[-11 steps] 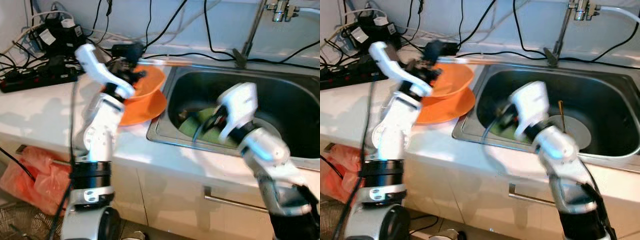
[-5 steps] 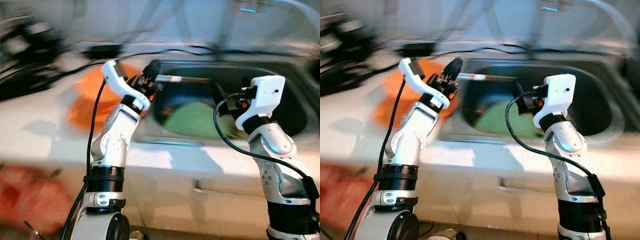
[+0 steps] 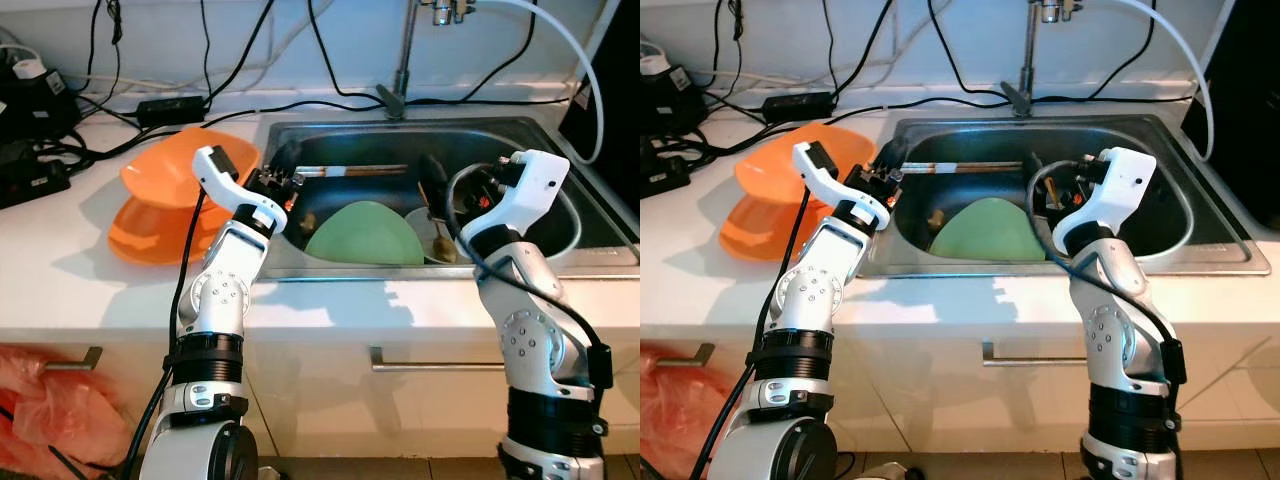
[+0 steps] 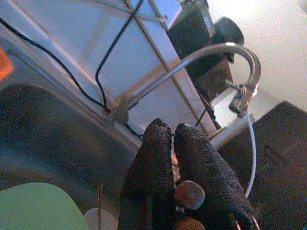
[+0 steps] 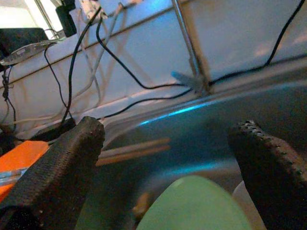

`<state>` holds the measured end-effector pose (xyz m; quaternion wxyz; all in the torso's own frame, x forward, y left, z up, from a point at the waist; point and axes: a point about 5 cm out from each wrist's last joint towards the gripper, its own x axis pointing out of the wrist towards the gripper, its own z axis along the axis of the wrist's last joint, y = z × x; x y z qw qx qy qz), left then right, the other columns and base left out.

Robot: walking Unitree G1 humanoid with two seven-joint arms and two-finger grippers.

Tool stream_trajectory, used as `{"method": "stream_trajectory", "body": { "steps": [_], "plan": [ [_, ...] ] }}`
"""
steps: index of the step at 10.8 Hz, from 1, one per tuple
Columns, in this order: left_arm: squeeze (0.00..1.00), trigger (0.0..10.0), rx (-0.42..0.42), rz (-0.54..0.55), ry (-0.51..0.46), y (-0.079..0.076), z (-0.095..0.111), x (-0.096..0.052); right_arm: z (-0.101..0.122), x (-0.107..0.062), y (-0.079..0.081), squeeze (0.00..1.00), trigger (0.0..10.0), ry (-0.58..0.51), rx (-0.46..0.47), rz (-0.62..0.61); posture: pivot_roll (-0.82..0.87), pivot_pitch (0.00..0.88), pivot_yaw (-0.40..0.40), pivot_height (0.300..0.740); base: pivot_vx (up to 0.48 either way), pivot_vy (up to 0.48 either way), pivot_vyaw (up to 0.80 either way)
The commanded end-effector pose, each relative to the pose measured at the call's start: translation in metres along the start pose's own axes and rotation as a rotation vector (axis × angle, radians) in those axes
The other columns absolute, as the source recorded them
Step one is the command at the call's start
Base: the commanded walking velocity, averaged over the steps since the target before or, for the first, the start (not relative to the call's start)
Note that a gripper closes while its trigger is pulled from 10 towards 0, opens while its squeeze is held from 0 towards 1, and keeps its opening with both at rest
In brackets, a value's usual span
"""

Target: Kitchen organization

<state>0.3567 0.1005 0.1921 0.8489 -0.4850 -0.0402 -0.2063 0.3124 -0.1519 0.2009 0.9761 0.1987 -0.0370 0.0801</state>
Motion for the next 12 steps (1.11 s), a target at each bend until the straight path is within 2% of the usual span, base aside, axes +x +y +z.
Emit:
{"method": "stream_trajectory", "body": {
  "steps": [1, 2, 4, 5, 7, 9, 12],
  "plan": [
    [0.0, 0.0, -0.083, -0.034, 0.008, -0.016, -0.014, 0.009, -0.002, 0.003, -0.001, 0.0, 10.0, 0.025, 0.044, -0.013, 0.06, 0.031, 0.065, 0.74, 0.0, 0.0, 0.0],
    [0.0, 0.0, -0.103, -0.038, 0.01, -0.018, -0.015, 0.01, -0.002, 0.003, -0.002, 0.0, 10.0, 0.029, 0.061, -0.019, 0.06, 0.031, 0.066, 0.74, 0.0, 0.0, 0.0],
    [0.0, 0.0, -0.227, -0.044, 0.012, -0.019, -0.016, 0.011, -0.007, 0.004, 0.002, 0.0, 10.0, 0.055, 0.212, -0.013, 0.05, 0.039, 0.066, 0.74, 0.0, 0.0, 0.0],
    [0.0, 0.0, -0.265, -0.045, 0.037, -0.019, -0.022, 0.012, -0.011, 0.008, 0.01, 0.0, 10.0, 0.077, 0.288, 0.019, 0.06, 0.039, 0.066, 0.74, 0.0, 0.0, 0.0],
    [0.0, 0.0, -0.323, -0.016, 0.078, -0.017, -0.037, 0.013, -0.009, 0.021, 0.027, 0.0, 10.0, 0.088, 0.371, 0.12, 0.07, 0.044, 0.068, 0.74, 0.0, 0.0, 0.0],
    [0.0, 0.0, -0.367, -0.027, 0.086, -0.022, -0.039, 0.014, -0.01, 0.025, 0.032, 0.0, 10.0, 0.104, 0.41, 0.155, 0.07, 0.049, 0.067, 0.74, 0.0, 0.0, 0.0],
    [0.0, 0.0, -0.366, -0.02, 0.033, -0.02, -0.024, 0.021, -0.013, 0.025, 0.036, 0.0, 10.0, 0.123, 0.453, 0.166, 0.06, 0.046, 0.067, 0.74, 0.0, 0.0, 0.0]
  ]
}}
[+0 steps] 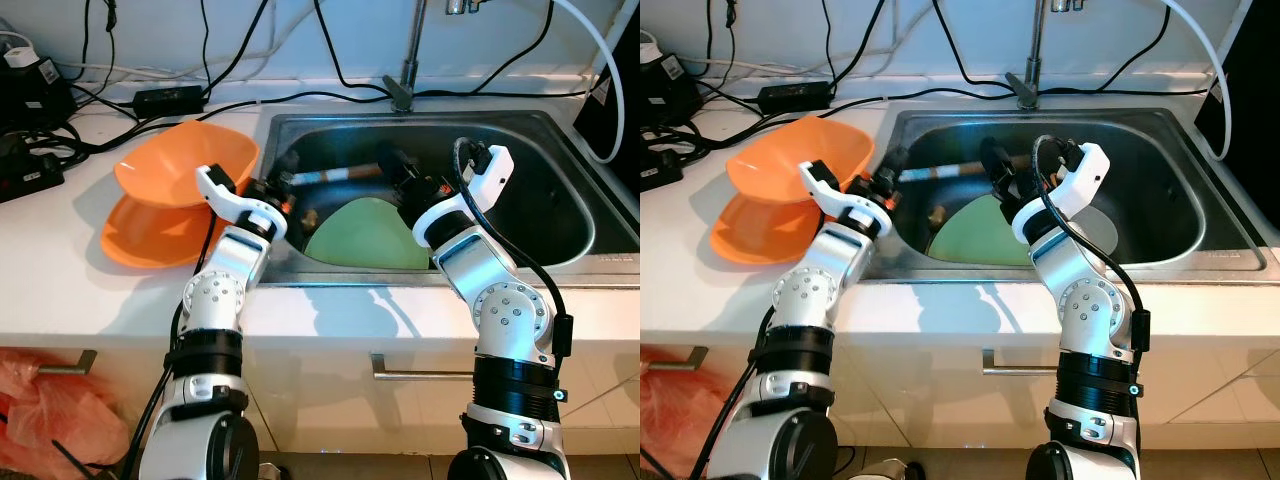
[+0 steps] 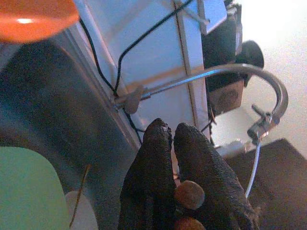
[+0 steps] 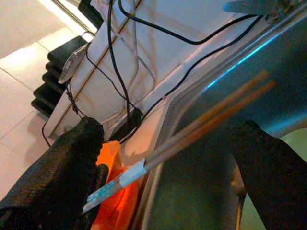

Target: Kitchen organization

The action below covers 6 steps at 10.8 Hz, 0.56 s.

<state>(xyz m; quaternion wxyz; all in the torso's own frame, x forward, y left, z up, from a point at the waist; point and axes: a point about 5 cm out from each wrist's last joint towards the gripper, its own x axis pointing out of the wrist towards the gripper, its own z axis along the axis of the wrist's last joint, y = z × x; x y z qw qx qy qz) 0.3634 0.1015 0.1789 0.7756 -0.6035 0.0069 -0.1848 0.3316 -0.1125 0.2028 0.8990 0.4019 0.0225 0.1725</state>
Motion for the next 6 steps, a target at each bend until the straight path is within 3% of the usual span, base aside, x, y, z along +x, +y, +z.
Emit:
{"method": "stream_trajectory", "body": {
  "steps": [1, 6],
  "plan": [
    [0.0, 0.0, -0.082, -0.081, 0.042, -0.029, -0.025, 0.018, -0.004, 0.001, 0.002, 0.0, 10.0, 0.018, 0.015, 0.0, 0.06, 0.044, 0.065, 0.74, 0.0, 0.0, 0.0],
    [0.0, 0.0, -0.135, -0.098, 0.109, -0.038, -0.048, 0.015, -0.013, 0.006, 0.007, 0.0, 10.0, 0.017, 0.133, 0.033, 0.07, 0.039, 0.066, 0.74, 0.0, 0.0, 0.0]
  ]
}}
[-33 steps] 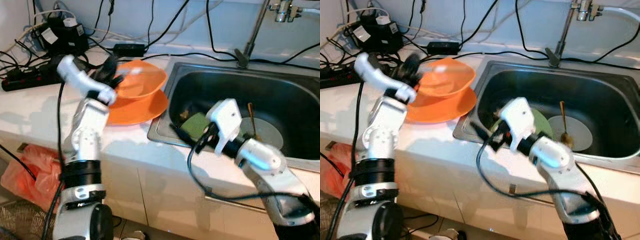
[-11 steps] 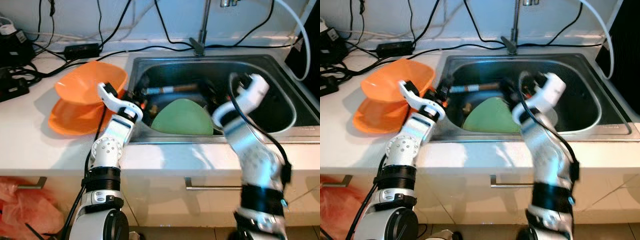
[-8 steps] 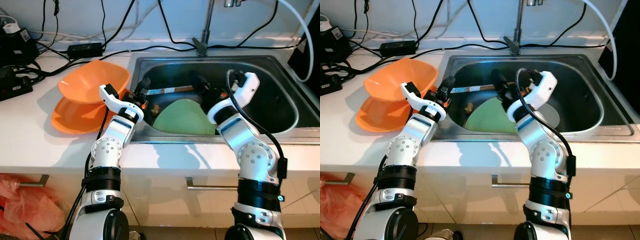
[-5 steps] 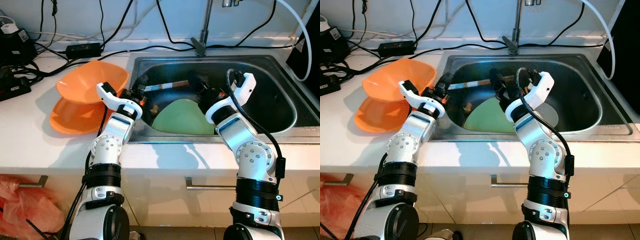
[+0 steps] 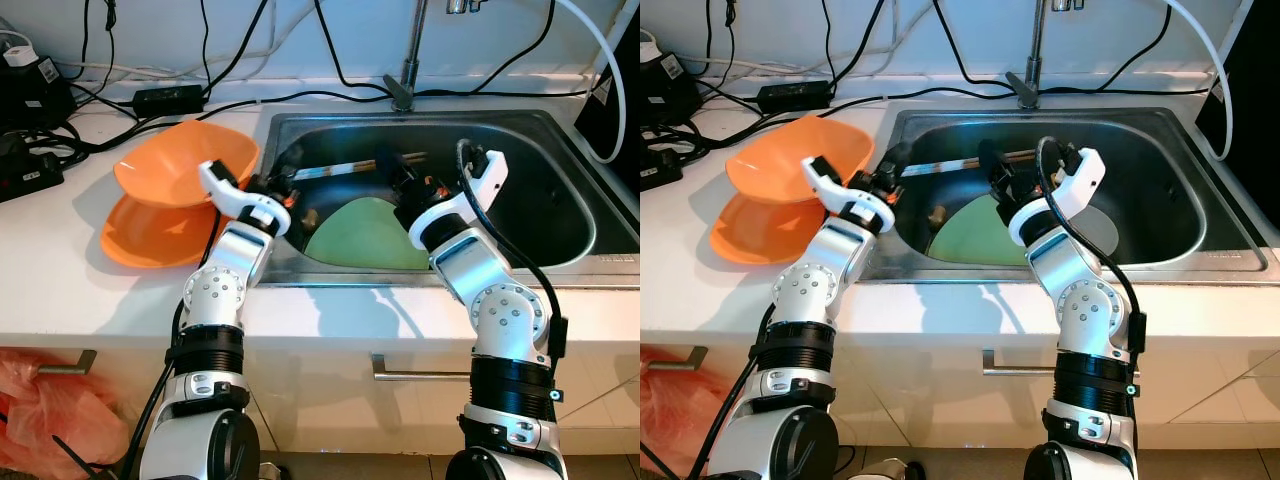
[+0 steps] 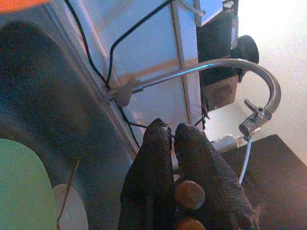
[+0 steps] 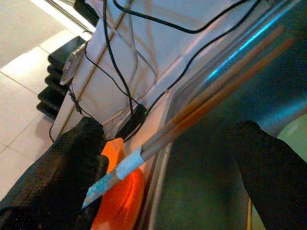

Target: Kitchen organization

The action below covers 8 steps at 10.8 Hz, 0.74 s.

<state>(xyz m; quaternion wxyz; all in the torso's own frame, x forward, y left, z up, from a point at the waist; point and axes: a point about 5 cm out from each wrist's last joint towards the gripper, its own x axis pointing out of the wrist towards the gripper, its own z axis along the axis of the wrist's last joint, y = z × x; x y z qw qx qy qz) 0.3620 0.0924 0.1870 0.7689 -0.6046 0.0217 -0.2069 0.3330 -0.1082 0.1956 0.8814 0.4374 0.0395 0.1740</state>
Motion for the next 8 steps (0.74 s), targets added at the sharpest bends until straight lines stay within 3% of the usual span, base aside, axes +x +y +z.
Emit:
{"method": "stream_trajectory", "body": {
  "steps": [1, 5, 6, 8],
  "plan": [
    [0.0, 0.0, -0.12, -0.084, 0.072, -0.028, -0.044, 0.015, -0.007, 0.005, 0.009, 0.0, 10.0, 0.001, 0.051, 0.038, 0.07, 0.041, 0.067, 0.74, 0.0, 0.0, 0.0],
    [0.0, 0.0, -0.133, -0.072, 0.094, -0.029, -0.046, 0.013, -0.003, 0.003, 0.005, 0.0, 10.0, -0.012, 0.042, 0.023, 0.07, 0.049, 0.067, 0.74, 0.0, 0.0, 0.0],
    [0.0, 0.0, -0.146, -0.095, 0.142, -0.034, -0.054, 0.011, -0.002, 0.006, 0.005, 0.0, 10.0, -0.018, 0.047, 0.031, 0.07, 0.049, 0.067, 0.74, 0.0, 0.0, 0.0],
    [0.0, 0.0, -0.168, -0.098, 0.146, -0.034, -0.056, 0.009, -0.003, 0.013, 0.009, 0.0, 10.0, -0.017, 0.057, 0.044, 0.08, 0.051, 0.065, 0.74, 0.0, 0.0, 0.0]
  ]
}}
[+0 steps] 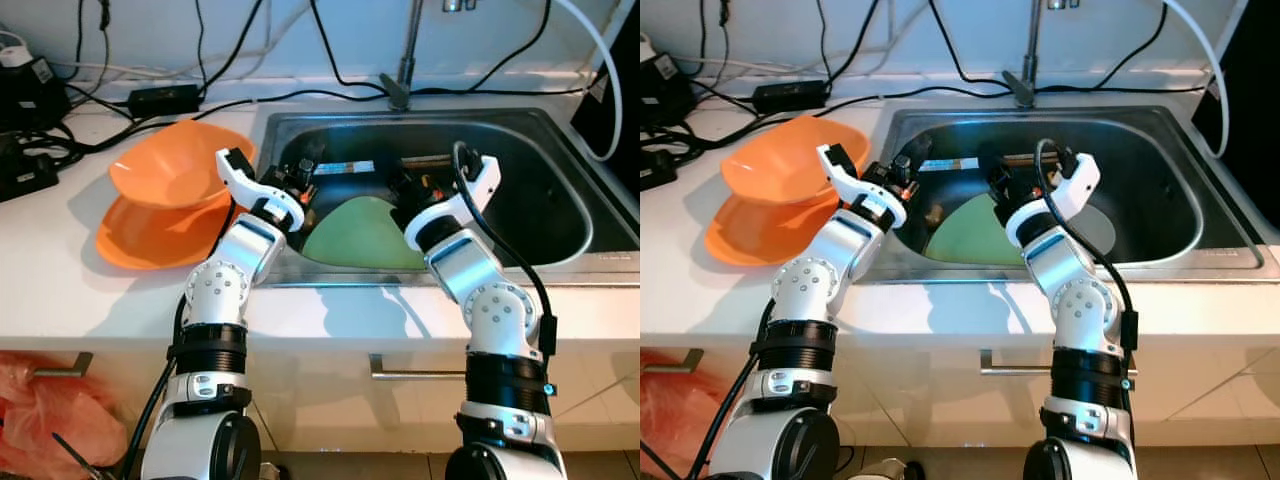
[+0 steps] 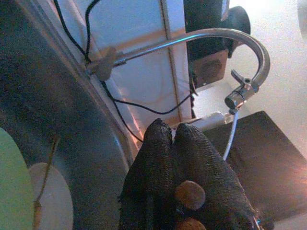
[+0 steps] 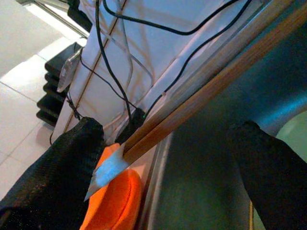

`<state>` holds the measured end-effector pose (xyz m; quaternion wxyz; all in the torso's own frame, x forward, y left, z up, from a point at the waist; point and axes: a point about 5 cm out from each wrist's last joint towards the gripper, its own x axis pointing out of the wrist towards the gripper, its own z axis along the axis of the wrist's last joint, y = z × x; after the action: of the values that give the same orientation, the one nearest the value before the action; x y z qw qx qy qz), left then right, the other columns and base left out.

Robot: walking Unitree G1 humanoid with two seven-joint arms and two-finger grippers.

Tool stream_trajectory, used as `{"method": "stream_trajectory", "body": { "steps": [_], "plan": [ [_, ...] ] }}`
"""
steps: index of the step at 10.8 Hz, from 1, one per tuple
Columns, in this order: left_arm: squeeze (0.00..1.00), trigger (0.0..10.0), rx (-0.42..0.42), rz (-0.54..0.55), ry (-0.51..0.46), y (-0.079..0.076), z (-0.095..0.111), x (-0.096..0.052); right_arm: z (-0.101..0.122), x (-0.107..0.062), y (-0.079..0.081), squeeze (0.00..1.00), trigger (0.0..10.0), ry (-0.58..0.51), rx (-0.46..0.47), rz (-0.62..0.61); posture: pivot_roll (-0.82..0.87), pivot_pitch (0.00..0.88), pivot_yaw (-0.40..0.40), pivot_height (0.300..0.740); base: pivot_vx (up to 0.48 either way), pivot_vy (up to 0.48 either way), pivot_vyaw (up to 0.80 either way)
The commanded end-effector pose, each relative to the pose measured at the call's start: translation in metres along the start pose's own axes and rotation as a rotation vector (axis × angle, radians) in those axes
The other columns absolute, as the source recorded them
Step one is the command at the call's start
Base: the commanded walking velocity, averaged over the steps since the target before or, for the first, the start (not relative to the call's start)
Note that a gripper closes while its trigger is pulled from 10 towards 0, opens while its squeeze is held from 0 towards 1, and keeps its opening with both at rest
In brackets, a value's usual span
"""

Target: Kitchen organization

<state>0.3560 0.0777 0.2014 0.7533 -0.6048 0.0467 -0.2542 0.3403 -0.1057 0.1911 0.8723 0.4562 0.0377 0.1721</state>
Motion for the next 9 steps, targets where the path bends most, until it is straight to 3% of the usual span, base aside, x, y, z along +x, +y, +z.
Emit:
{"method": "stream_trajectory", "body": {
  "steps": [1, 3, 4, 9],
  "plan": [
    [0.0, 0.0, -0.154, -0.073, 0.068, -0.019, -0.047, 0.011, -0.001, 0.009, 0.015, 0.0, 10.0, -0.008, 0.021, 0.055, 0.08, 0.051, 0.065, 0.74, 0.0, 0.0, 0.0],
    [0.0, 0.0, -0.156, -0.064, 0.086, -0.018, -0.049, 0.008, 0.002, 0.014, 0.018, 0.0, 10.0, -0.044, 0.036, 0.097, 0.09, 0.055, 0.062, 0.74, 0.0, 0.0, 0.0],
    [0.0, 0.0, -0.152, -0.049, 0.096, -0.014, -0.047, 0.005, 0.006, 0.017, 0.023, 0.0, 0.0, -0.063, 0.031, 0.125, 0.09, 0.057, 0.059, 0.74, 0.0, 0.0, 0.0],
    [0.0, 0.0, -0.155, -0.003, 0.016, -0.006, -0.027, 0.003, 0.009, 0.021, 0.025, 0.0, 0.0, -0.084, -0.014, 0.127, 0.09, 0.062, 0.058, 0.74, 0.0, 0.0, 0.0]
  ]
}}
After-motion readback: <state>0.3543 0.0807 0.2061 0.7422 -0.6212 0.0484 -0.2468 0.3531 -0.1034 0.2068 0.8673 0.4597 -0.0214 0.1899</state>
